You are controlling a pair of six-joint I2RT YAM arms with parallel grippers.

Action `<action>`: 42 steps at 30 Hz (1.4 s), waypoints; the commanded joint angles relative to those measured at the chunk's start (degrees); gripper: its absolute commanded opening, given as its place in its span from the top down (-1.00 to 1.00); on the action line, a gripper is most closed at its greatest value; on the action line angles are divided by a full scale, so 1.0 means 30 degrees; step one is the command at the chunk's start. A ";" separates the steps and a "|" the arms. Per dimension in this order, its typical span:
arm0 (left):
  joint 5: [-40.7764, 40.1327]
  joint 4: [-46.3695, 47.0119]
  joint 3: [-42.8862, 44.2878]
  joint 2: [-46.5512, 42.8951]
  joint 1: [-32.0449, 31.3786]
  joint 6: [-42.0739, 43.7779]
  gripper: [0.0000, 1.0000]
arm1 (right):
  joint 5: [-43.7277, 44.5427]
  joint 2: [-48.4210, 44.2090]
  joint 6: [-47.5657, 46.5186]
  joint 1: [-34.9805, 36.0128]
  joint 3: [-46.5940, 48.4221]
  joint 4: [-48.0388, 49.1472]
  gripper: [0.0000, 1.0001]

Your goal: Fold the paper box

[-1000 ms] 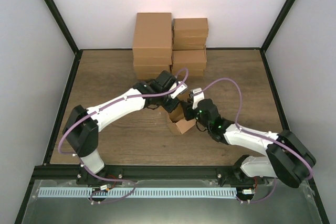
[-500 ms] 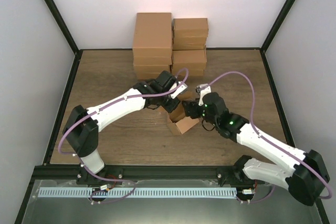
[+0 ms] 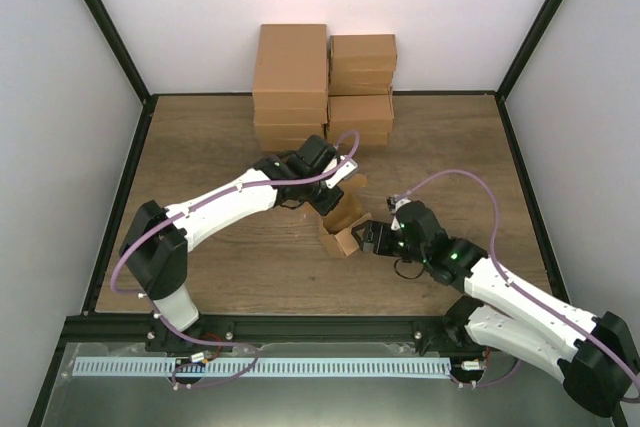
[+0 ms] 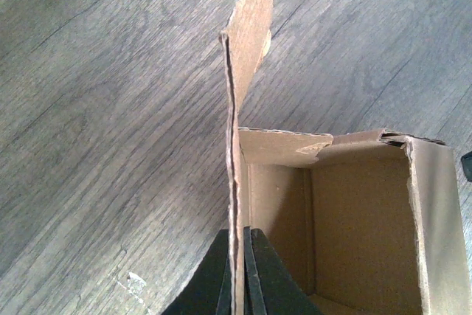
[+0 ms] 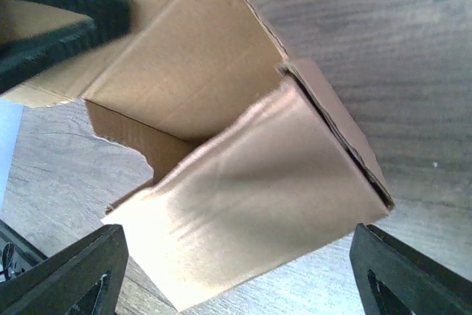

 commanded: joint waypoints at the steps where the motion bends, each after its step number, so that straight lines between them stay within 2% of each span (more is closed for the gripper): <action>1: 0.0062 0.0042 0.0180 0.0025 -0.0165 -0.0056 0.93 | -0.0736 -0.0058 0.2063 0.0108 -0.0679 0.1239 -0.72; 4: 0.0163 0.0057 0.0119 -0.0098 -0.0166 -0.0071 0.93 | -0.1292 0.0298 0.2484 0.0118 -0.1367 0.2876 -0.67; 6: 0.0274 0.0049 0.0095 -0.0229 -0.0206 -0.0121 0.93 | -0.2006 0.0785 0.2675 0.0115 -0.1698 0.4192 -0.49; 10: 0.0316 -0.0217 0.0170 -0.0585 -0.0416 -0.0137 0.93 | -0.2813 0.2170 0.2837 0.0122 -0.1909 0.6037 -0.35; 21: 0.1541 -0.0936 -0.0102 -0.1849 -0.0992 -0.0387 0.93 | -0.3801 0.3444 0.2092 0.0119 -0.3483 0.9977 -0.23; 36: 0.1006 -0.1320 -0.1677 -0.1517 -0.2053 0.0053 0.93 | -0.2792 0.5332 0.0486 0.0122 -0.4538 1.1635 -0.23; 42: 0.0414 -0.0782 -0.2631 -0.1158 -0.2074 -0.0049 0.93 | -0.1203 0.4018 -0.0176 0.0122 -0.4561 0.9476 -0.13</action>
